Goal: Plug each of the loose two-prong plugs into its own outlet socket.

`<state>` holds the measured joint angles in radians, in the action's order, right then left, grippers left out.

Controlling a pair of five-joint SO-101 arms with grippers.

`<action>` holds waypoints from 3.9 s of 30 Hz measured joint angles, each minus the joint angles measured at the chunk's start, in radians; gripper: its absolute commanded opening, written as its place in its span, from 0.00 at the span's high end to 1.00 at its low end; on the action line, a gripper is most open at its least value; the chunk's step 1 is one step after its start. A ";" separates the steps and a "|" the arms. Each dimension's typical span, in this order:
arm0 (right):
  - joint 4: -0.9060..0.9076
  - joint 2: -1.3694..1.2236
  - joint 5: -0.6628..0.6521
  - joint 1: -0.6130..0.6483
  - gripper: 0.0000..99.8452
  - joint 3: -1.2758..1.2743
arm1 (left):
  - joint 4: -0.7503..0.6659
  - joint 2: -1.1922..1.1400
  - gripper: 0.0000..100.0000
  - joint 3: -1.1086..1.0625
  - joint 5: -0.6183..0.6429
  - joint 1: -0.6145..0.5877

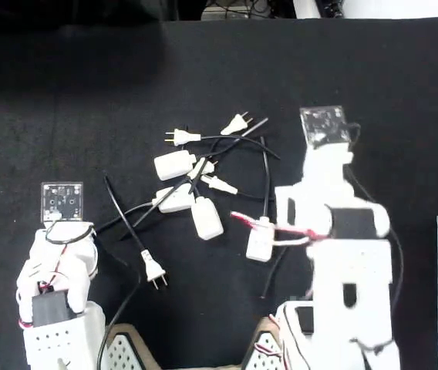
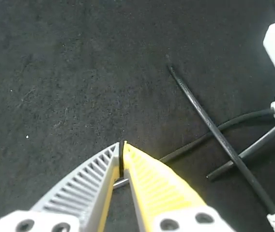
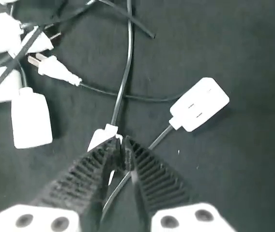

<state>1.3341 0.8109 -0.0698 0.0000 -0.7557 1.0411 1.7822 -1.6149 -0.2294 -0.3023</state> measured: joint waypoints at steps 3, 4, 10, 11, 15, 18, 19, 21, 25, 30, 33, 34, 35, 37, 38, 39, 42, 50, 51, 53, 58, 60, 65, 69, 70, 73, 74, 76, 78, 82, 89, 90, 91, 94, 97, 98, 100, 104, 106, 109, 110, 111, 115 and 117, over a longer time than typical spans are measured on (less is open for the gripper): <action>0.000 -0.071 0.000 -0.002 0.84 0.000 | 0.003 0.000 0.97 0.000 -0.017 0.000; 0.000 -0.091 0.009 -0.008 0.81 0.000 | 0.003 0.000 0.96 0.000 -0.020 0.000; -0.068 -0.169 0.161 -0.117 0.78 0.000 | 0.003 0.000 0.83 0.000 -0.023 0.000; -0.091 -0.181 0.176 -0.130 0.79 0.000 | 0.003 0.000 0.81 -0.005 -0.026 -0.005; -0.144 -0.244 0.207 -0.143 0.81 0.000 | 0.025 0.000 0.81 -0.025 -0.028 -0.008; -0.195 -0.301 0.210 -0.146 0.81 0.000 | 0.026 0.000 0.81 -0.025 -0.028 -0.008; -0.212 -0.319 0.219 -0.146 0.81 0.000 | 0.026 0.000 0.81 -0.025 -0.028 -0.008; -0.247 -0.361 0.238 -0.146 0.81 0.000 | 0.026 0.000 0.81 -0.025 -0.028 -0.008; -0.305 -0.423 0.244 -0.146 0.81 0.028 | 0.026 0.000 0.81 -0.025 -0.028 -0.008; -0.318 -0.485 0.218 -0.086 0.81 0.149 | 0.026 0.000 0.81 -0.025 -0.028 -0.008; -0.318 -0.539 0.178 -0.021 0.81 0.226 | 0.026 0.000 0.81 -0.025 -0.028 -0.008; -0.318 -0.559 0.160 0.000 0.81 0.253 | 0.026 0.000 0.81 -0.025 -0.028 -0.008; -0.318 -0.582 0.138 0.020 0.81 0.279 | 0.026 0.000 0.81 -0.025 -0.028 -0.008; -0.318 -0.620 0.087 0.060 0.81 0.324 | 0.026 0.000 0.81 -0.025 -0.028 -0.008; -0.318 -0.640 0.060 0.081 0.81 0.341 | 0.026 0.000 0.81 -0.025 -0.028 -0.008; -0.318 -0.661 0.034 0.101 0.81 0.362 | 0.026 0.000 0.81 -0.025 -0.028 -0.008; -0.318 -0.738 -0.037 0.152 0.81 0.413 | 0.026 0.000 0.81 -0.025 -0.028 -0.008; -0.305 -0.948 -0.137 0.187 0.81 0.516 | 0.026 0.000 0.81 -0.035 -0.028 -0.008; -0.282 -0.948 -0.140 0.201 0.81 0.522 | 0.026 0.000 0.81 -0.041 -0.028 -0.008; -0.219 -0.948 -0.141 0.236 0.81 0.542 | 0.026 0.000 0.81 -0.043 -0.028 -0.008; -0.089 -0.948 -0.143 0.339 0.81 0.572 | 0.026 0.000 0.81 -0.043 -0.028 -0.008; -0.089 -0.951 -0.143 0.361 0.81 0.574 | 0.026 0.000 0.81 -0.043 -0.028 -0.008; -0.138 -1.043 -0.143 0.364 0.81 0.574 | 0.026 0.000 0.81 -0.043 -0.028 -0.008; -0.184 -1.111 -0.143 0.367 0.81 0.574 | 0.026 0.000 0.81 -0.043 -0.028 -0.008; -0.196 -1.123 -0.143 0.367 0.81 0.574 | 0.026 0.000 0.81 -0.043 -0.028 -0.008; -0.224 -1.151 -0.143 0.365 0.81 0.574 | 0.026 0.000 0.81 -0.043 -0.028 -0.008; -0.229 -1.158 -0.143 0.365 0.82 0.574 | 0.026 0.000 0.81 -0.043 -0.028 -0.008; -0.230 -1.169 -0.143 0.367 0.86 0.574 | 0.026 0.000 0.81 -0.043 -0.028 -0.008; -0.241 -1.174 -0.143 0.365 0.96 0.574 | 0.026 0.000 0.81 -0.043 -0.028 -0.008; -0.265 -1.177 -0.143 0.364 0.99 0.585 | 0.026 0.000 0.81 -0.043 -0.028 -0.008; -0.198 -1.062 -0.144 0.364 0.99 0.658 | 0.026 0.000 0.81 -0.043 -0.028 -0.008; -0.195 -1.025 -0.144 0.364 0.99 0.661 | 0.026 0.000 0.81 -0.043 -0.028 -0.008; -0.192 -0.988 -0.143 0.364 0.99 0.661 | 0.026 0.000 0.81 -0.043 -0.028 -0.008; -0.192 -0.891 -0.143 0.364 0.99 0.661 | 0.026 0.000 0.81 -0.043 -0.028 -0.008; -0.192 -0.806 -0.143 0.364 0.99 0.661 | 0.026 0.000 0.81 -0.043 -0.028 -0.008; -0.192 -0.779 -0.137 0.364 0.99 0.661 | 0.026 0.000 0.81 -0.043 -0.028 -0.008; -0.192 -0.733 -0.083 0.364 0.99 0.661 | 0.026 0.000 0.81 -0.043 -0.028 -0.008; -0.192 -0.671 0.143 0.364 0.99 0.661 | 0.026 0.000 0.81 -0.043 -0.028 -0.008; -0.192 -0.652 0.249 0.364 0.99 0.661 | 0.026 0.000 0.81 -0.043 -0.028 -0.008; -0.189 -0.626 0.351 0.364 0.99 0.661 | 0.026 0.000 0.81 -0.043 -0.028 -0.008; -0.189 -0.615 0.387 0.364 0.99 0.661 | 0.026 0.000 0.81 -0.043 -0.028 -0.008; -0.189 -0.601 0.423 0.359 0.99 0.661 | 0.026 0.000 0.81 -0.043 -0.028 -0.008; -0.189 -0.535 0.600 0.344 0.99 0.661 | 0.026 0.000 0.81 -0.043 -0.028 -0.008; -0.189 -0.503 0.707 0.348 0.99 0.661 | 0.026 0.000 0.81 -0.043 -0.028 -0.008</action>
<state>1.1454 0.3076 0.6375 0.3483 -0.0944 1.0671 1.7822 -1.6579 -0.2570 -0.3099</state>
